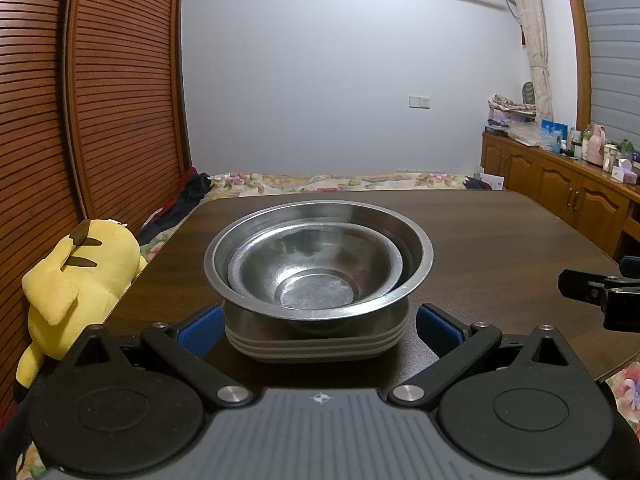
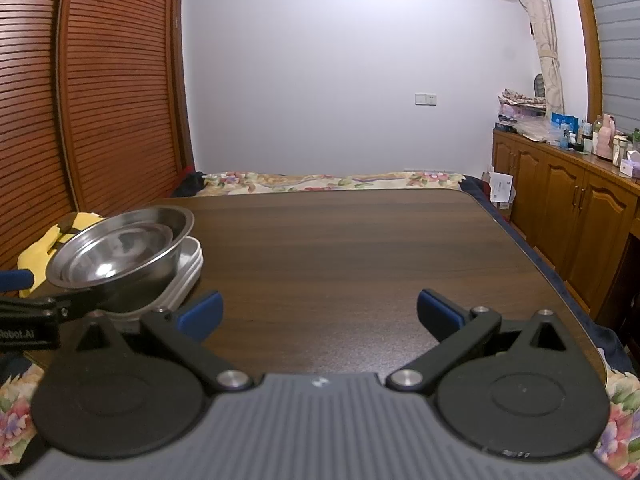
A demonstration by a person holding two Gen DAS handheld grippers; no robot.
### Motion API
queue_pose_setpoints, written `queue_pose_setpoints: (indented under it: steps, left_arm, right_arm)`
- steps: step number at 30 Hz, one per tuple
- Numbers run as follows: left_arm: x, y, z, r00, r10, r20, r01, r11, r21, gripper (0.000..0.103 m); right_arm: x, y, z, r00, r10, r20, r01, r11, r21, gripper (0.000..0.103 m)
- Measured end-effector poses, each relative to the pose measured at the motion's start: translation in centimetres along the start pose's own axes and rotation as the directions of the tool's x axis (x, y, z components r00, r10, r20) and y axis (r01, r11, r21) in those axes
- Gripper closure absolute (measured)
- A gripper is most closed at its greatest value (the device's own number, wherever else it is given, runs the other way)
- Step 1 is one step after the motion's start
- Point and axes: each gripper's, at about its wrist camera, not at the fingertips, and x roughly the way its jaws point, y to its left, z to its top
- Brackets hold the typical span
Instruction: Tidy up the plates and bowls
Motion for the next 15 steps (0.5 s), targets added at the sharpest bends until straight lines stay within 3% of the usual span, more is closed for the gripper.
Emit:
queue_pose_setpoints:
  steps: [15]
  left_arm:
    - [-0.03, -0.01, -0.05, 1.000, -0.002, -0.003, 0.002, 1.000, 0.001, 0.000]
  right_arm:
    - [-0.01, -0.01, 0.19, 1.000, 0.000, 0.004, 0.000, 1.000, 0.004, 0.000]
